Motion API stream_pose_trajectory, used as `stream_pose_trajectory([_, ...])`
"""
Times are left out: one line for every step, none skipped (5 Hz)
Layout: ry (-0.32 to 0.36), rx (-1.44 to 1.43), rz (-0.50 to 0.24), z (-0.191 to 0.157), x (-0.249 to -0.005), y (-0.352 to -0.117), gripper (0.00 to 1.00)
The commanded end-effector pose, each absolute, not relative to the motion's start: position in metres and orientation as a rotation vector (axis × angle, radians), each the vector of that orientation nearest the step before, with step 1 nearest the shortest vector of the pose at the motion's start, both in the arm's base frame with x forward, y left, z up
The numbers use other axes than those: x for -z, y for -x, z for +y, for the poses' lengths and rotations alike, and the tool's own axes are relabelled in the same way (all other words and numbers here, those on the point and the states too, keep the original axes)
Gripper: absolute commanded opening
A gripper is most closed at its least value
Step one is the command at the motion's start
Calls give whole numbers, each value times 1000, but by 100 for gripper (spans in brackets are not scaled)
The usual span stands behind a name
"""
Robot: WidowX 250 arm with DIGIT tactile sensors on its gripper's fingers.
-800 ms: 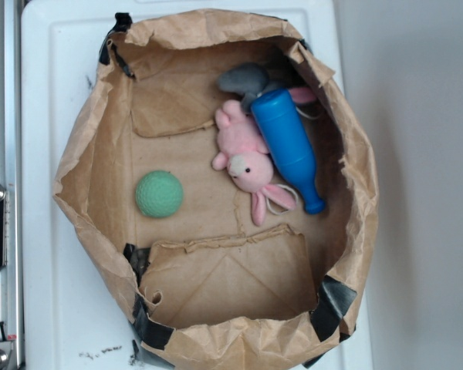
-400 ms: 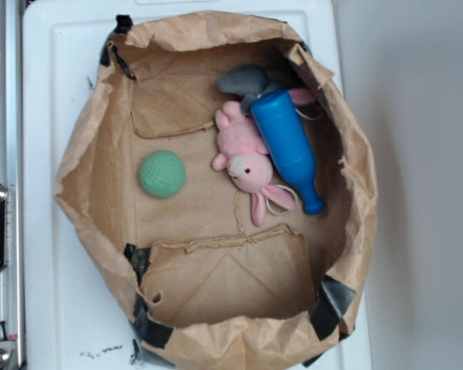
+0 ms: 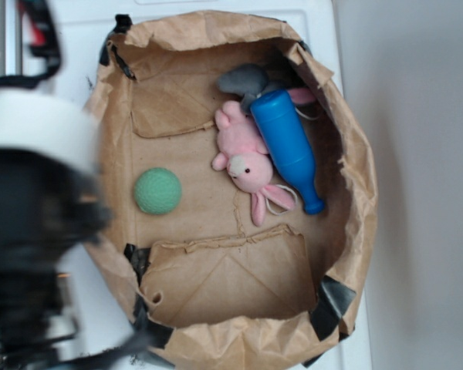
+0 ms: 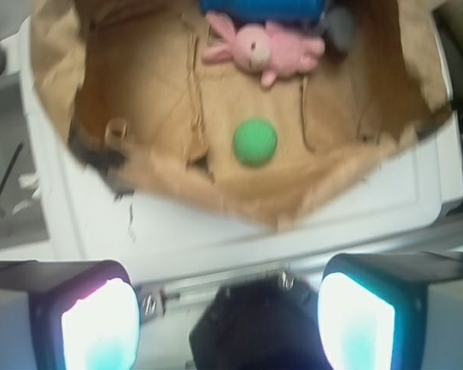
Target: Grab the green ball.
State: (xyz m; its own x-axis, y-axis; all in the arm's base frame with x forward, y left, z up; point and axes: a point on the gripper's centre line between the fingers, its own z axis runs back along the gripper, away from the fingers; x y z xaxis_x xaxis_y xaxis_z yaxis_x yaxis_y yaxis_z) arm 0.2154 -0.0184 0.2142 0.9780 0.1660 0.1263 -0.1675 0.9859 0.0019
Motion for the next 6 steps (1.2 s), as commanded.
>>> stream_pose_trajectory([-27, -96, -189, 3, -176, -276, 100])
stream_pose_trajectory([-36, -143, -86, 29, -145, -271, 100])
stream_pose_trajectory([-36, -143, -86, 29, -145, -271, 100])
stream_pose_trajectory([-36, -143, -86, 29, -145, -271, 100])
stream_pose_trajectory([-36, -143, -86, 29, -145, -271, 100])
stream_pose_trajectory([-1, -80, -86, 38, -116, -248, 100])
